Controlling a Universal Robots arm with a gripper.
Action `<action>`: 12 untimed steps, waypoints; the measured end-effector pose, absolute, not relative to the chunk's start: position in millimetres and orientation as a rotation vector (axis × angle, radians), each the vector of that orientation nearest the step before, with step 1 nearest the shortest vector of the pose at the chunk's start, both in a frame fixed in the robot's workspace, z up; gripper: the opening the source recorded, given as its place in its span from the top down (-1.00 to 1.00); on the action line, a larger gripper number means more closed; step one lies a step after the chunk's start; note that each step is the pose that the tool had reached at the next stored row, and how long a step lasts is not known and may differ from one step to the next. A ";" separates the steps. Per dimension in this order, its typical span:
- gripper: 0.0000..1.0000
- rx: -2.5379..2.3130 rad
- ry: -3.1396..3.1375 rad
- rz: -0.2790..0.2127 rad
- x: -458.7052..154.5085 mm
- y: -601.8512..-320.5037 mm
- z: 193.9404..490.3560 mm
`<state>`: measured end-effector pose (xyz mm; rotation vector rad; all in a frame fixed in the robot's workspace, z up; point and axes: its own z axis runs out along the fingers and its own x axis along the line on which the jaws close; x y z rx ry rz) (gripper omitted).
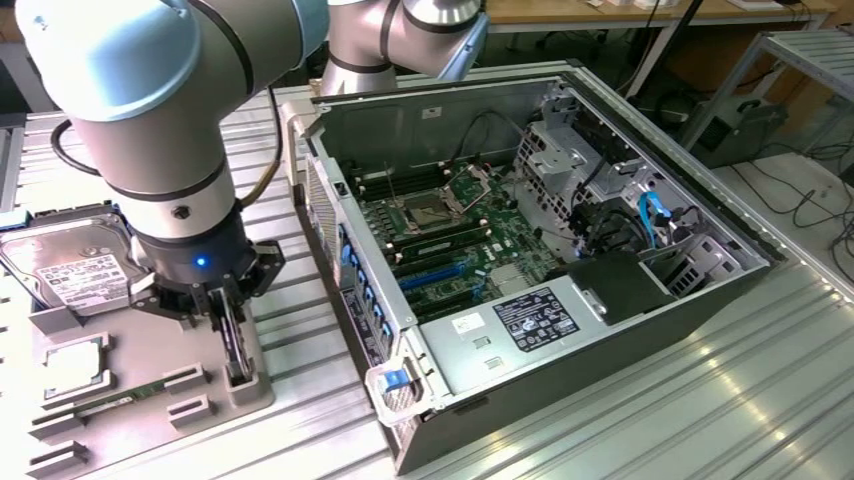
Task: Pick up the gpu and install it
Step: 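Pick up the gpu and move the gpu toward the slot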
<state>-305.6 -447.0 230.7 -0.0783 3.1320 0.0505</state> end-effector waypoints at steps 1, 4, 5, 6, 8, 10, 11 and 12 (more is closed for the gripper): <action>0.45 -0.078 3.132 0.051 -305.6 -447.0 231.8; 0.45 -0.078 3.132 0.051 -305.6 -447.0 237.9; 0.45 -0.078 3.132 0.050 -305.6 -447.0 239.7; 0.45 -0.078 3.132 0.050 -305.6 -447.0 241.9; 0.45 -0.078 3.132 0.051 -305.6 -447.0 245.7; 0.45 -0.078 3.132 0.050 -305.6 -447.0 251.8; 0.45 -0.078 3.132 0.051 -305.6 -447.0 253.5; 0.45 -0.078 3.132 0.051 -305.6 -447.0 255.4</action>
